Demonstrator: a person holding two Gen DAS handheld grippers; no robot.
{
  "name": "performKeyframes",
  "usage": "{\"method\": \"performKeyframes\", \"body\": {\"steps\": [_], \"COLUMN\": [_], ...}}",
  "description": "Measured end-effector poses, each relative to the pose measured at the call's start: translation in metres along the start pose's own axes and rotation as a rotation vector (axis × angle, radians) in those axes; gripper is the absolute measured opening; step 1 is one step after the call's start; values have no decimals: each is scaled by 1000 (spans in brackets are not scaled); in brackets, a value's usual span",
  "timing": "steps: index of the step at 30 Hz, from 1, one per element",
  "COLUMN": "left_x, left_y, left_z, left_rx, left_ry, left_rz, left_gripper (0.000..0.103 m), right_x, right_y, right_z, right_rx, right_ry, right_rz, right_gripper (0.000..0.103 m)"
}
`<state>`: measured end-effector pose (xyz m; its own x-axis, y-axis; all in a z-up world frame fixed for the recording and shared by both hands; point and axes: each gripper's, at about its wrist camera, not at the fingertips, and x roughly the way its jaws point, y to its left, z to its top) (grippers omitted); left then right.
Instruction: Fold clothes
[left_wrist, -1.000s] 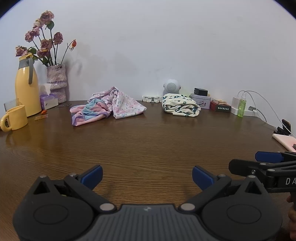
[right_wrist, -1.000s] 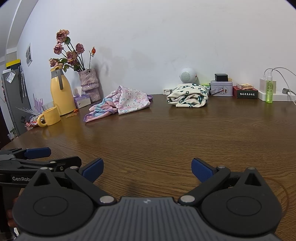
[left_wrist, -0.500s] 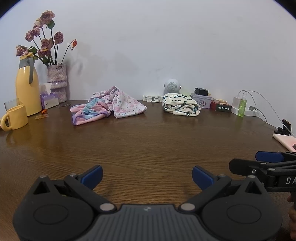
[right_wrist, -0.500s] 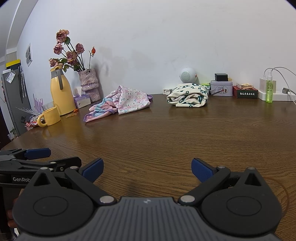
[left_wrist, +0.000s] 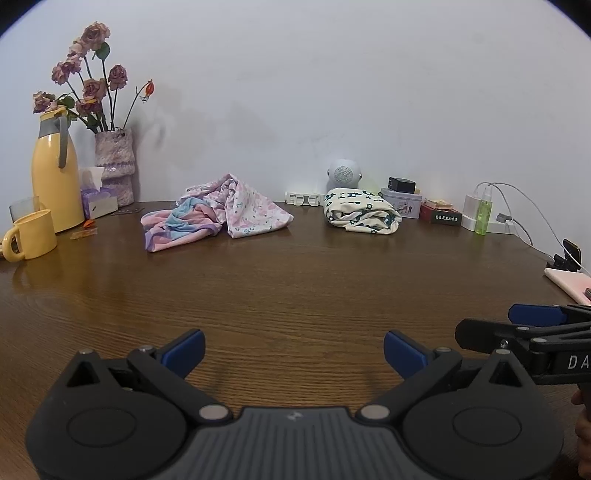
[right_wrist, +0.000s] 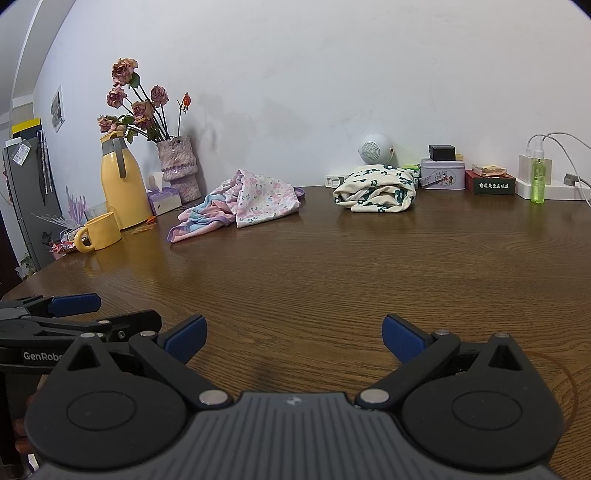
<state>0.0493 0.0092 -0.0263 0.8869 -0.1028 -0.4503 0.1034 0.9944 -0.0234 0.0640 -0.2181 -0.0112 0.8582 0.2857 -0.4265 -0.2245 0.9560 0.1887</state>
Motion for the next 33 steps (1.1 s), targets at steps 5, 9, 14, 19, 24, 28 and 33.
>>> {"method": "performKeyframes", "body": {"steps": [5, 9, 14, 19, 24, 28, 33], "left_x": [0, 0, 0, 0, 0, 0, -2], "left_y": [1, 1, 1, 1, 1, 1, 4], "left_z": [0, -1, -1, -1, -1, -1, -2], "left_rx": [1, -1, -2, -2, -2, -5, -16], "left_ry": [-2, -1, -2, -2, -2, -5, -17], "left_rz": [-1, -1, -1, -2, -1, -2, -6], "left_gripper": [103, 103, 103, 103, 103, 103, 103], "right_x": [0, 0, 0, 0, 0, 0, 0], "right_y": [0, 0, 0, 1, 1, 1, 1], "right_z": [0, 0, -1, 0, -1, -1, -1], "right_rx": [0, 1, 3, 3, 3, 4, 4], "right_ry": [0, 0, 0, 1, 1, 3, 4], "right_rz": [1, 1, 1, 1, 1, 0, 1], "right_gripper": [103, 103, 103, 103, 103, 103, 103]}}
